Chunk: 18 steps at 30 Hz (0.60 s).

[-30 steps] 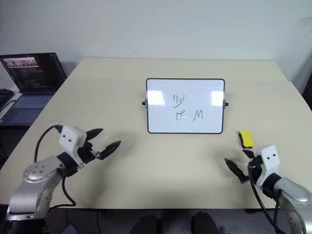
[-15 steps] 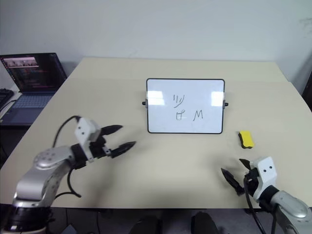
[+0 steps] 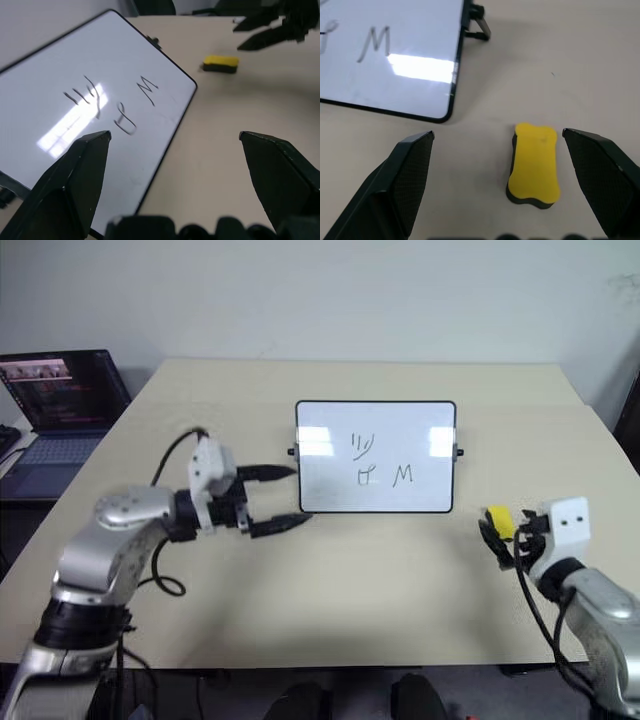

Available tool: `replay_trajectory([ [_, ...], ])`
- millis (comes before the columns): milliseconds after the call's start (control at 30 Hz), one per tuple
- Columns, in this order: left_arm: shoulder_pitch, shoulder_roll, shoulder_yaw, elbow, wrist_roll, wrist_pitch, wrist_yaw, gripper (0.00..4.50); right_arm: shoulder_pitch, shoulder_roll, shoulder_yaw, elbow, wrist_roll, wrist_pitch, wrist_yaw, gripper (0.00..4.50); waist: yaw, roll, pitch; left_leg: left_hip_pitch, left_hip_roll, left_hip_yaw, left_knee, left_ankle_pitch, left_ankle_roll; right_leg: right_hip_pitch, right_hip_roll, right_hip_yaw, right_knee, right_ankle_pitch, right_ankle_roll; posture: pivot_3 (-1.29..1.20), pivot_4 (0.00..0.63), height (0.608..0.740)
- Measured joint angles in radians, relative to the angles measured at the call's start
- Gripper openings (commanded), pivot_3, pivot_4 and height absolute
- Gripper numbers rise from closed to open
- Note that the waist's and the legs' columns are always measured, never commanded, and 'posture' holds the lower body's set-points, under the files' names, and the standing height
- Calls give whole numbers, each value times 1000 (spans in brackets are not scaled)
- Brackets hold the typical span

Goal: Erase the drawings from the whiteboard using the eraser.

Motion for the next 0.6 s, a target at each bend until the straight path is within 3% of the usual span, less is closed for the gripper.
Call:
replay_trajectory([
  [267, -1, 21, -34, 10, 34, -29, -55, 4489, -147, -64, 41, 269, -99, 12, 10, 4500, -3, 0, 0, -2, 0, 1, -1, -1, 1, -2, -1, 1, -2, 0, 0, 0, 150, 740],
  [600, 37, 32, -40, -4, 40, -29, -96, 4489, -238, -31, 63, 361, -110, 12, 40, 4500, -6, 0, 0, -1, 0, 2, 0, -1, 1, -2, -1, 2, 0, 0, 0, 0, 150, 740],
])
